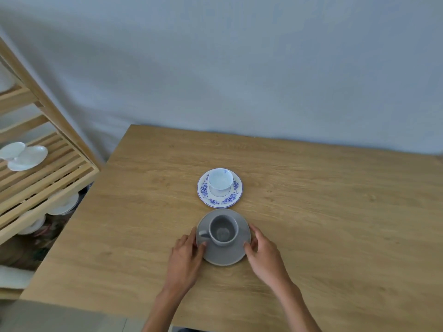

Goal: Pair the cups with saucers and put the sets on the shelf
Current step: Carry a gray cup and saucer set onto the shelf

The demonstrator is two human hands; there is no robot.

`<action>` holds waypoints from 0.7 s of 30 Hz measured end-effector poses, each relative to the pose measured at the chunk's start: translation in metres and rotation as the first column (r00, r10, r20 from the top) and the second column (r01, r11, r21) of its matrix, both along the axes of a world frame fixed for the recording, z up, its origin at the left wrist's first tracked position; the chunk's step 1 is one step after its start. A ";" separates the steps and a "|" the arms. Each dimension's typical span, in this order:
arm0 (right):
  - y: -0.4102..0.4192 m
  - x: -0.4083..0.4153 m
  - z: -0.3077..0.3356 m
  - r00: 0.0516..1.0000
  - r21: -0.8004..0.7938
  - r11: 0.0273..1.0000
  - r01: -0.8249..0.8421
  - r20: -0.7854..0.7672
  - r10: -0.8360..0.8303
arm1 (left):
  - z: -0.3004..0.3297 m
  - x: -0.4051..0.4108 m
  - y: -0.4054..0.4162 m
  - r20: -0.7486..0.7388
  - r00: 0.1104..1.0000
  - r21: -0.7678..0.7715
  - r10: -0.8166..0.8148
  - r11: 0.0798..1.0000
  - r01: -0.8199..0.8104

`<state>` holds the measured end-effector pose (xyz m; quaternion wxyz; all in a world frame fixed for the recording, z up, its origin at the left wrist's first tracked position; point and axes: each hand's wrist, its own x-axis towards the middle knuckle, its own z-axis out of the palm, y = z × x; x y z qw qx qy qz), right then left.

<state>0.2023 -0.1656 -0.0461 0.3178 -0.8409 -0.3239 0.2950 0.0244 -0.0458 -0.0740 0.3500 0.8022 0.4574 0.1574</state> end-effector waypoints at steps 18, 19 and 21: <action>-0.002 0.002 -0.011 0.992 0.011 0.993 -0.119 0.046 0.118 | -0.002 0.001 -0.026 -0.025 0.991 0.002 0.129 0.992 -0.129; -0.001 0.002 -0.011 0.992 0.018 0.992 -0.122 0.035 0.122 | -0.001 0.000 -0.026 -0.029 0.991 0.000 0.128 0.992 -0.128; 0.001 0.001 -0.012 0.993 0.031 0.992 -0.122 0.010 0.121 | 0.000 -0.002 -0.027 -0.024 0.990 -0.008 0.138 0.990 -0.138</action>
